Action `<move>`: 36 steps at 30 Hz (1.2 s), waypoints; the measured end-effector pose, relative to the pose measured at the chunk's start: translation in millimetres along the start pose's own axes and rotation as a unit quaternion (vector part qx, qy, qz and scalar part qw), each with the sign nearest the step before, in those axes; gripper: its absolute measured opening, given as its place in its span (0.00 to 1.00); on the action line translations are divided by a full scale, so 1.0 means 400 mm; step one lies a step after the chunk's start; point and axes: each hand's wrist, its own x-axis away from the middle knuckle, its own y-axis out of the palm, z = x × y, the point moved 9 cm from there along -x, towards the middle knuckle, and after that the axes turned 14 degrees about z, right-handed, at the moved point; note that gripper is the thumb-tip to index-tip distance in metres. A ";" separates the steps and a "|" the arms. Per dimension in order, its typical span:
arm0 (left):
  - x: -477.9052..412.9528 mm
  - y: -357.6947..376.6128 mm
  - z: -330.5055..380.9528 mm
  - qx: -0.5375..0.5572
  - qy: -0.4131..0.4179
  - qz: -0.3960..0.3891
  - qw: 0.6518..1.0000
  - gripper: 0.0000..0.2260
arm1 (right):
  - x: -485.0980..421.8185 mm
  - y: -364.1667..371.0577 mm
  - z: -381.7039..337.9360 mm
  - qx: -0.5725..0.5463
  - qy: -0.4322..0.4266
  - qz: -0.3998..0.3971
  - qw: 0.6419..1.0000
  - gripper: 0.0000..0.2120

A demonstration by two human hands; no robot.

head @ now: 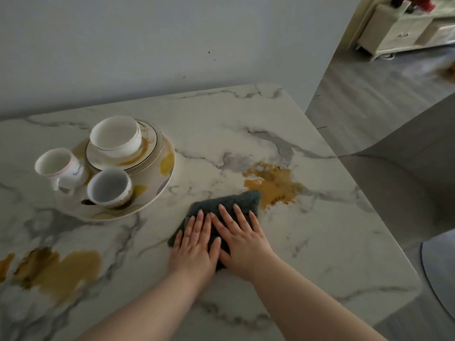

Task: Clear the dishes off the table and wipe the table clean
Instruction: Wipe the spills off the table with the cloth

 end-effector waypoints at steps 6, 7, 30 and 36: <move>-0.226 0.001 0.104 0.039 -0.053 0.000 0.998 0.30 | -0.179 -0.040 0.163 -0.008 0.007 0.021 1.000 0.27; -0.258 -0.001 0.119 0.042 -0.056 0.003 0.998 0.30 | -0.202 -0.047 0.185 0.000 0.012 0.022 1.000 0.27; -0.291 0.083 0.428 -0.006 0.200 -0.062 0.978 0.26 | -0.012 -0.075 0.438 -0.006 0.248 -0.052 0.967 0.28; -0.099 0.061 0.299 -0.006 0.207 -0.076 0.975 0.28 | 0.112 -0.030 0.246 -0.014 0.242 -0.065 0.968 0.28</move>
